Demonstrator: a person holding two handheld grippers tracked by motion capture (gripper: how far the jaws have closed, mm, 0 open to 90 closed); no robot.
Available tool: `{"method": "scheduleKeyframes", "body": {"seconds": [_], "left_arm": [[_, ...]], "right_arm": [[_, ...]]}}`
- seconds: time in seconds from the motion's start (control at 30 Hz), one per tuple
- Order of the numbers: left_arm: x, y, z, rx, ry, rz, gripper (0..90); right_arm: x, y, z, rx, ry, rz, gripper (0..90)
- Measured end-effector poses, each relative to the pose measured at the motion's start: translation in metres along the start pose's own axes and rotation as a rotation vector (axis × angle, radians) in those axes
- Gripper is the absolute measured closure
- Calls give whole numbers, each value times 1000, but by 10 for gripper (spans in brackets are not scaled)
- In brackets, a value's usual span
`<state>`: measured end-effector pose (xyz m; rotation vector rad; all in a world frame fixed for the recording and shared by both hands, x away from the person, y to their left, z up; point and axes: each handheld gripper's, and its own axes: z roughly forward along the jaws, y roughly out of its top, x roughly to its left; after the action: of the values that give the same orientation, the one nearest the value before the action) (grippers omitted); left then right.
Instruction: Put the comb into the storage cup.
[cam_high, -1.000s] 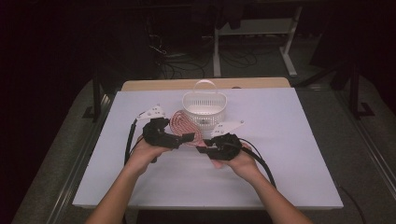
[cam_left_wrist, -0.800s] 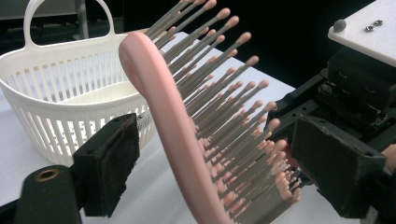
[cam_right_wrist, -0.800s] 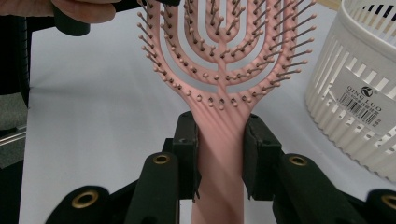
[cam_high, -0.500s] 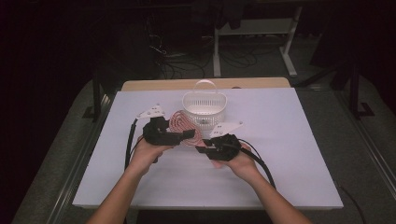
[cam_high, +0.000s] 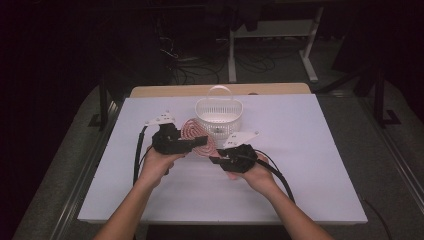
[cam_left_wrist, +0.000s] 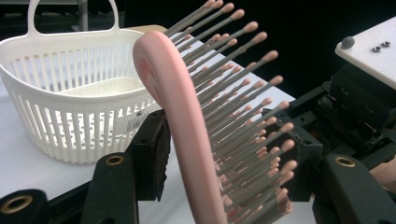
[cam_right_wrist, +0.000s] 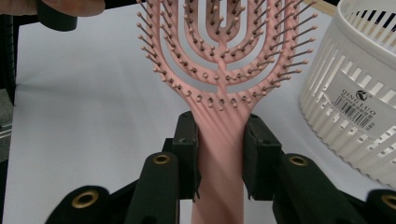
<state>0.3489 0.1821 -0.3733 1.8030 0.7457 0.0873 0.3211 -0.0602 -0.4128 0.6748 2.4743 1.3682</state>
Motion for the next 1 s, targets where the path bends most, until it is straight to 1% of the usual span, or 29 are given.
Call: {"method": "scheduleKeyframes", "body": {"seconds": [0.27, 0.47, 1.0], "left_arm": [[1, -1, 0, 7, -1, -10, 478], [1, -1, 1, 7, -5, -8, 502], [0, 0, 1, -4, -8, -10, 553]], "right_arm": [[1, -1, 2, 8, -10, -5, 685], [3, -1, 4, 14, -22, -13, 685], [7, 0, 8, 27, -69, -41, 685]]}}
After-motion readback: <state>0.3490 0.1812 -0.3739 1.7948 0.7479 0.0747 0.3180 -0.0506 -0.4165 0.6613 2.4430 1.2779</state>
